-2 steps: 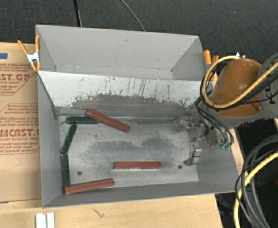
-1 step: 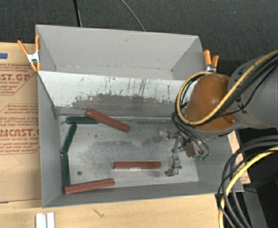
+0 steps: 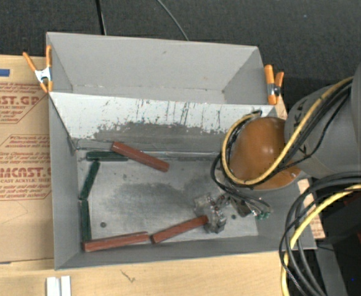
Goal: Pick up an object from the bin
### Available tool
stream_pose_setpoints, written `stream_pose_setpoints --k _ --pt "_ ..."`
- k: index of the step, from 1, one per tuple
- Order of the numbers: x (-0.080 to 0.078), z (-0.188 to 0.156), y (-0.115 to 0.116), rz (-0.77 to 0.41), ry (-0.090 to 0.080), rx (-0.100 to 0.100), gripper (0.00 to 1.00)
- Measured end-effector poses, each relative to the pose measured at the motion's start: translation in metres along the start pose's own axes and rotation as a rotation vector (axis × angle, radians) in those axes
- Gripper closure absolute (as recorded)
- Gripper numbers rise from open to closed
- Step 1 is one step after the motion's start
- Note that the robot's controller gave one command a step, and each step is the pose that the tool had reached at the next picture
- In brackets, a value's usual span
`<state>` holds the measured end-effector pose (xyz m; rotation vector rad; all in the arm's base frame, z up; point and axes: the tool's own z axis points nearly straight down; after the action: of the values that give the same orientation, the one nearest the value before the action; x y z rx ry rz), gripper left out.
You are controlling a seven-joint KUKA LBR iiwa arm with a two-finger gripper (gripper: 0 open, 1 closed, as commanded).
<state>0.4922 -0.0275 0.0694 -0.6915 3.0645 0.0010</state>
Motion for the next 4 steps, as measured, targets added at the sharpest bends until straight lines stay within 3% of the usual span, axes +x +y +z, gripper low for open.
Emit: stream_pose_setpoints --k 1,2,3,4 --pt "0.000 0.000 0.000 0.000 0.000 0.000 1.00" --pt "-0.006 -0.113 0.030 -0.003 -0.001 0.000 1.00" --pt "-0.006 -0.113 0.030 -0.003 -0.001 0.000 1.00" --pt "-0.007 -0.139 -0.008 -0.071 0.000 -0.001 1.00"
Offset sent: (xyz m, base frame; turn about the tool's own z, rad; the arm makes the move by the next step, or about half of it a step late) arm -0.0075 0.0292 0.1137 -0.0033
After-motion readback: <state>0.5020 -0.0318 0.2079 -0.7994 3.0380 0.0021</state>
